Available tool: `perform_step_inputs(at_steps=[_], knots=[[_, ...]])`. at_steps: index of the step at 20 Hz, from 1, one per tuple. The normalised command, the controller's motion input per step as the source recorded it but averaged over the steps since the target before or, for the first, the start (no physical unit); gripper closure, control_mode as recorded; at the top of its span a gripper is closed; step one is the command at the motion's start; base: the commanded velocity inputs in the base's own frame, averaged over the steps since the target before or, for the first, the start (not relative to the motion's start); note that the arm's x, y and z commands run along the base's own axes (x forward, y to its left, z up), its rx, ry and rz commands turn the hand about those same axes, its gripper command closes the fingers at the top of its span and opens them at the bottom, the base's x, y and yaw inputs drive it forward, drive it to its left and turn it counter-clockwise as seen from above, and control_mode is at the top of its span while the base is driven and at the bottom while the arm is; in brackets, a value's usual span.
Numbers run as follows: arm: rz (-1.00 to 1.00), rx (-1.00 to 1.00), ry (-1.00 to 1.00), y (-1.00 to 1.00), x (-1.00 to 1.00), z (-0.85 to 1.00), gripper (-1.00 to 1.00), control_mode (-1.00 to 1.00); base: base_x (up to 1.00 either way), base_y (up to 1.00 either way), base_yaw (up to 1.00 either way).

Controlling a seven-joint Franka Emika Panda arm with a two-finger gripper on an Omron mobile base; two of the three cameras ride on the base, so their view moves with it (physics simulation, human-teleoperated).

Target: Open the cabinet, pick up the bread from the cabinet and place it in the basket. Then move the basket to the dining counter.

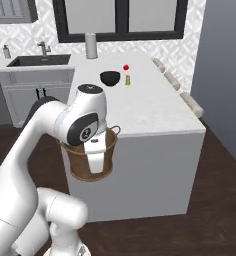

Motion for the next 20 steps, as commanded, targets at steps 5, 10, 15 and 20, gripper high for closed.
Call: perform_step_inputs(at_steps=[5, 10, 15, 20], knots=[[0.0, 0.0, 0.0, 0.0, 0.0, 0.0, 1.0, 1.0, 0.97, -0.76, 0.39], [0.0, 0.0, 0.0, 0.0, 0.0, 0.0, 1.0, 1.0, 0.97, -0.87, 0.36], [0.0, 0.0, 0.0, 0.0, 0.0, 0.0, 1.0, 1.0, 0.72, -0.88, 0.27], [0.0, 0.0, 0.0, 0.0, 0.0, 0.0, 1.0, 1.0, 0.38, -0.5, 0.19]])
